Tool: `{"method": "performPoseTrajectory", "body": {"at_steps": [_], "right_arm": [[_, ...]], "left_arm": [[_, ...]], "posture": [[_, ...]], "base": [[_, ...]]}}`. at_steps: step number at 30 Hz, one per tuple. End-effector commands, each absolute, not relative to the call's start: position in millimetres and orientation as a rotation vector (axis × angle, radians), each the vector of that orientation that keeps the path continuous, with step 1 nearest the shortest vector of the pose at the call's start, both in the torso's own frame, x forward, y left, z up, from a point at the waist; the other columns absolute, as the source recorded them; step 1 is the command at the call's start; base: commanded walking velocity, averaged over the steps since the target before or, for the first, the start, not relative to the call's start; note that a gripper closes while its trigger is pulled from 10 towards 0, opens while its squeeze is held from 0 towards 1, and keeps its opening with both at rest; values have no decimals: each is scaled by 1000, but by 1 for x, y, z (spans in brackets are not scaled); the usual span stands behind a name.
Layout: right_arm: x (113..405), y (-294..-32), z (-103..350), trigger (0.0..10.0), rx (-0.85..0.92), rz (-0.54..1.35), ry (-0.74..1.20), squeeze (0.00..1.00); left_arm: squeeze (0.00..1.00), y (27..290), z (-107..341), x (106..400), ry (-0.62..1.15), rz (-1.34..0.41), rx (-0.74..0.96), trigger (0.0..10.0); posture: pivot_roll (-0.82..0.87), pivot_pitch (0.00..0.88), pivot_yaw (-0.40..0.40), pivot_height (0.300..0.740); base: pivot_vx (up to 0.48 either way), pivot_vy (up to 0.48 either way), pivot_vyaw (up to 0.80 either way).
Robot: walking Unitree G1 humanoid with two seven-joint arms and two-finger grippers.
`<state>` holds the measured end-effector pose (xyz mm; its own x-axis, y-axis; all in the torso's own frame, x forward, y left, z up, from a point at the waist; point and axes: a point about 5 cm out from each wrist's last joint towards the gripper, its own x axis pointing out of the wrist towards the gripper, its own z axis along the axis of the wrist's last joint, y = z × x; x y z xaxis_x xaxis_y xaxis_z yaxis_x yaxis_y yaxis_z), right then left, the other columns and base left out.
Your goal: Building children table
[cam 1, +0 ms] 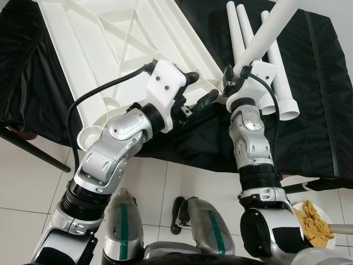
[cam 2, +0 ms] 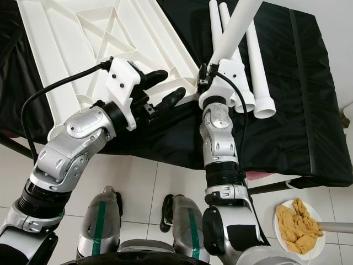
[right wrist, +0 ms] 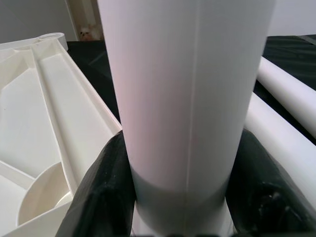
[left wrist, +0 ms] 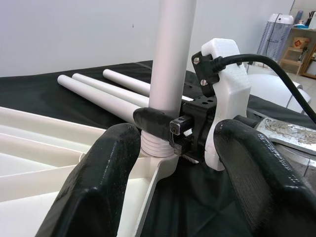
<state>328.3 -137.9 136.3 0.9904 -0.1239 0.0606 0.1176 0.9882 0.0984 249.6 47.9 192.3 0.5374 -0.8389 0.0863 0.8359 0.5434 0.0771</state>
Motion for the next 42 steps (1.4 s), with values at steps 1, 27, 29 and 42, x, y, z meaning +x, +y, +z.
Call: {"method": "performPoseTrajectory", "body": {"at_steps": [1,27,29,42], "right_arm": [[324,-148,127,10000,67,-174,-21,0],[344,-167,158,10000,35,289,-129,0],[345,-166,160,10000,24,355,-129,0],[364,-175,152,10000,-51,607,-35,0]], "left_arm": [[0,44,190,247,-104,-1023,25,10000],[0,44,190,248,-103,-1026,23,10000],[0,44,191,248,-104,-1026,23,10000],[0,46,194,251,-117,-1007,25,10000]], "posture": [[105,27,-105,740],[89,43,-90,740],[88,44,-89,740],[106,41,-90,740]], "base": [[0,0,0],[0,0,0],[0,0,0],[0,0,0]]}}
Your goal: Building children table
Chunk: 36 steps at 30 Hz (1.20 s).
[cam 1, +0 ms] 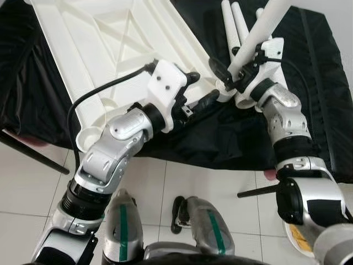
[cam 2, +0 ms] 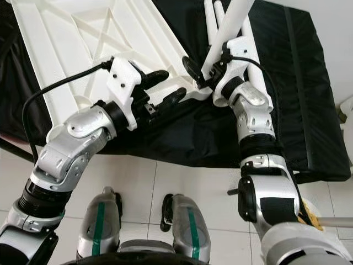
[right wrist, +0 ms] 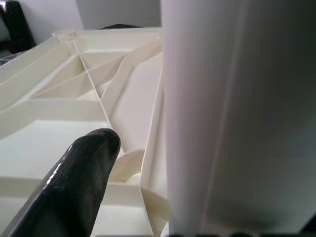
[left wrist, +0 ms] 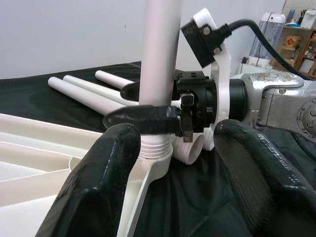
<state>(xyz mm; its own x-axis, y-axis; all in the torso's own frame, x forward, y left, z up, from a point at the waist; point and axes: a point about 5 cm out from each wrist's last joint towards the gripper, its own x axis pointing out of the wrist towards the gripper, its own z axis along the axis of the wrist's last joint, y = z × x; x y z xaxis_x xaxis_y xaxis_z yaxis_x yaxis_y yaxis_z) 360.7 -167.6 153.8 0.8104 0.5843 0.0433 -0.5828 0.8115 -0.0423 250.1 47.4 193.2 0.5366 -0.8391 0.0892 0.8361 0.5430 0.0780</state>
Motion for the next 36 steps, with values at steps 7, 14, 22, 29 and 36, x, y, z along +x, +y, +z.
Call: {"method": "performPoseTrajectory", "body": {"at_steps": [7,14,22,29,36], "right_arm": [[368,-184,150,10000,-59,591,-10,0],[369,-194,147,4706,-58,581,12,0],[368,-195,142,0,-40,613,25,0],[366,-194,137,4627,-30,619,25,0],[366,-190,135,10000,-24,556,5,0]], "left_arm": [[0,47,195,252,-119,-1002,28,10000],[0,47,195,252,-119,-1006,29,10000],[0,47,195,252,-117,-1007,29,10000],[0,48,195,252,-116,-1004,28,10000],[0,48,195,250,-114,-1002,23,10000]], "posture": [[106,41,-86,740],[106,40,-81,740],[106,45,-80,740],[109,49,-83,740],[108,52,-90,740]], "base": [[0,0,0],[0,0,0],[0,0,0],[0,0,0],[0,0,0]]}}
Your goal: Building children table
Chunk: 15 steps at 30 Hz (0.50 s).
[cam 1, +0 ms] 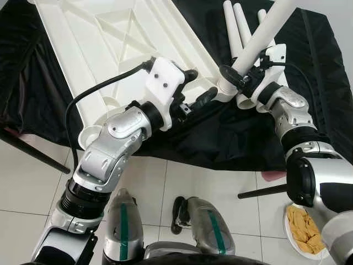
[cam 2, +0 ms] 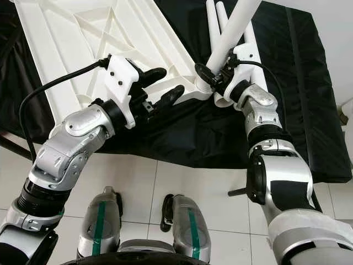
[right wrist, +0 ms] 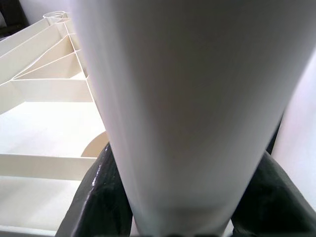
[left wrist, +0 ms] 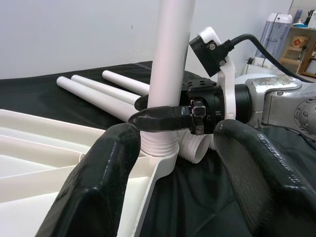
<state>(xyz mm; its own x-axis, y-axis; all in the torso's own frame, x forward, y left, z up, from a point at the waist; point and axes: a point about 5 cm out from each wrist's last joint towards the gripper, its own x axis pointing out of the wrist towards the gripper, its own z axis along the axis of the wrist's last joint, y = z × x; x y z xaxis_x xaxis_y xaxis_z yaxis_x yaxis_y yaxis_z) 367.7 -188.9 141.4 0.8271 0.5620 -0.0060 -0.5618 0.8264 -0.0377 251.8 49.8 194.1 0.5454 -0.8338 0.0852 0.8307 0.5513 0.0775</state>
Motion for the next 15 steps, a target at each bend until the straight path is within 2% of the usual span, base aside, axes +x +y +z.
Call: {"method": "performPoseTrajectory", "body": {"at_steps": [1,8,15], "right_arm": [[366,-190,135,10000,-24,556,5,0],[367,-188,136,10000,-32,486,-9,0],[364,-175,139,10000,23,358,-66,0]], "left_arm": [[0,48,195,250,-114,-1002,23,10000],[0,47,194,249,-113,-1004,22,10000],[0,47,193,248,-110,-1006,21,10000]], "posture": [[108,52,-90,740],[110,53,-94,740],[115,44,-98,740]], "base": [[0,0,0],[0,0,0],[0,0,0]]}}
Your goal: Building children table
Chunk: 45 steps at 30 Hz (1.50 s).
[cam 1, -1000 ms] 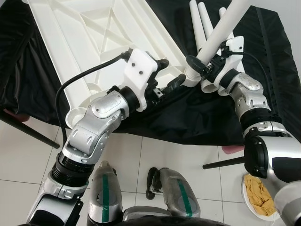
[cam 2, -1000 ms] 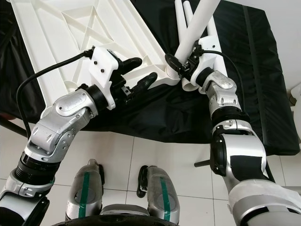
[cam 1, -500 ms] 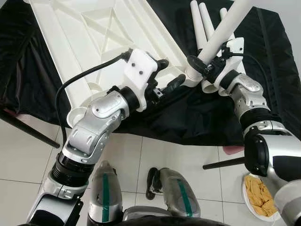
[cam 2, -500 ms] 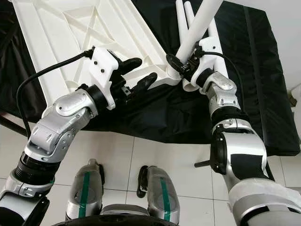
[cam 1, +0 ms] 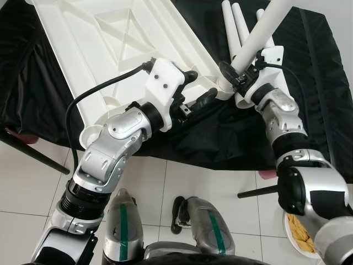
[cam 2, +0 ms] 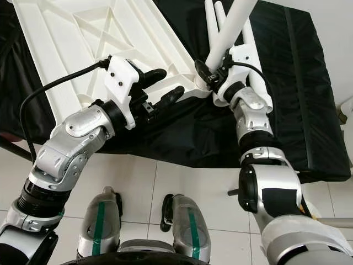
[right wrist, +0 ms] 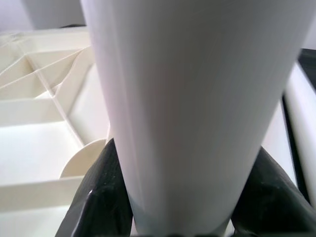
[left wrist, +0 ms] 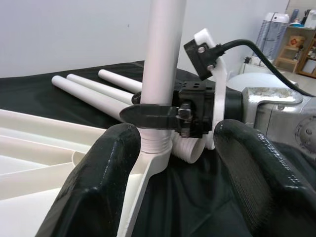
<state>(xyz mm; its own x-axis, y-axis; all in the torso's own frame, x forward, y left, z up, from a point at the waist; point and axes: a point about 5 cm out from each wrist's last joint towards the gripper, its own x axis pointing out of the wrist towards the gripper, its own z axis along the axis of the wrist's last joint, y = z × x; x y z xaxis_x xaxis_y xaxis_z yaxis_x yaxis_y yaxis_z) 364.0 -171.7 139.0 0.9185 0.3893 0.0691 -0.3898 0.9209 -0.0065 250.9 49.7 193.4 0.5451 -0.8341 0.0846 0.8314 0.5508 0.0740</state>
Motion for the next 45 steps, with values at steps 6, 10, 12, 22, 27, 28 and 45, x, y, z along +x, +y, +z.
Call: {"method": "performPoseTrajectory", "body": {"at_steps": [6,10,12,22,27,28,45], "right_arm": [[354,-163,135,10000,87,189,-80,0],[348,-156,132,10000,110,87,-81,0],[343,-150,134,10000,115,13,-111,0],[327,-135,138,10000,95,-144,-90,0],[325,-134,138,10000,80,-146,-73,0],[324,-132,137,10000,80,-141,-62,0],[322,-142,142,10000,95,-21,-90,1000]], "left_arm": [[0,46,192,246,-105,-1014,19,10000],[0,45,191,246,-103,-1020,19,10000],[0,44,191,246,-103,-1023,19,10000],[0,42,191,244,-102,-1031,12,10000],[0,42,190,244,-101,-1032,13,10000],[0,42,190,244,-102,-1030,13,10000],[0,42,191,245,-102,-1022,9,10000]], "posture": [[113,34,-98,740],[111,33,-99,740],[109,32,-99,740],[108,26,-100,740],[112,27,-104,740],[113,29,-104,740],[103,43,-104,740]], "base": [[0,0,0],[0,0,0],[0,0,0],[0,0,0],[0,0,0],[0,0,0],[0,0,0]]}}
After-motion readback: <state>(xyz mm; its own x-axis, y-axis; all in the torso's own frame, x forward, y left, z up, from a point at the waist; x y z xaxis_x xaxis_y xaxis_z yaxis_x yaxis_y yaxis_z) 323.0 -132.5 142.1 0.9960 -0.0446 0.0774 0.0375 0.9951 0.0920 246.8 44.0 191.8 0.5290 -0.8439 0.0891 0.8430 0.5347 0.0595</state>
